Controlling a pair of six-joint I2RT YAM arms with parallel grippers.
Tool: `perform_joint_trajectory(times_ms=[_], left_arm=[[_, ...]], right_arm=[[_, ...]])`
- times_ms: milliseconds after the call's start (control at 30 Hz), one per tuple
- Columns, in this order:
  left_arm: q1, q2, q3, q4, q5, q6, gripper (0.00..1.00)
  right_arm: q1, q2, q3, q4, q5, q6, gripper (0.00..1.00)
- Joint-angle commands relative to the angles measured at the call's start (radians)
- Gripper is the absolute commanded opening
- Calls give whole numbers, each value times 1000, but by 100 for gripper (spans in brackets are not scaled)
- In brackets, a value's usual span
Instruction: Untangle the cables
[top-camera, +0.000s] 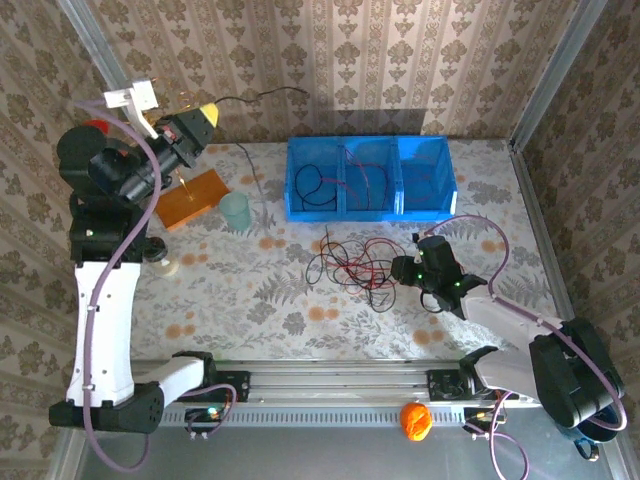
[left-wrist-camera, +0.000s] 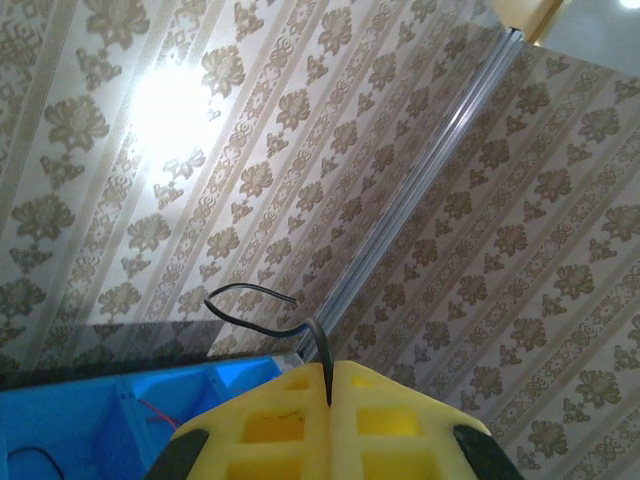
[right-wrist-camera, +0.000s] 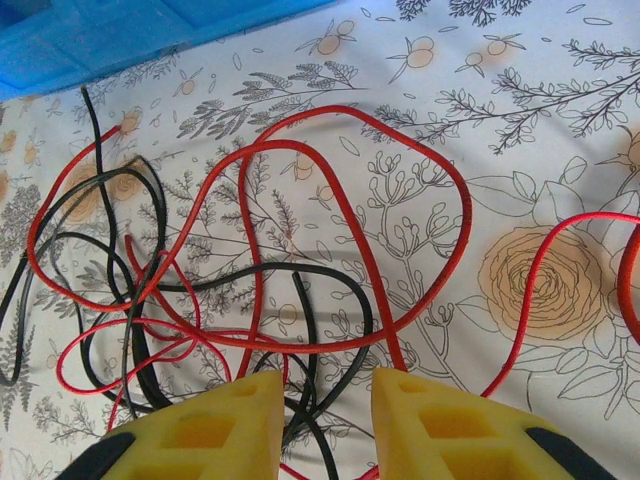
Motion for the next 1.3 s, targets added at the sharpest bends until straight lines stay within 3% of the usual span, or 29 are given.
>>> perform_joint_trajectory(times_ms=[0, 367, 733, 1267], left_arm=[[4, 31, 57, 79, 8, 31, 0], [-97, 325, 407, 98, -74, 144, 0], [-117, 748, 1027, -61, -50, 166, 0], [-105, 832, 1052, 11, -116, 239, 0]], right_arm=[[-2, -33, 33, -41, -26, -14, 31], [0, -66, 51, -62, -56, -5, 33], [1, -21, 46, -4, -83, 11, 33], [1, 28, 69, 4, -107, 3, 34]])
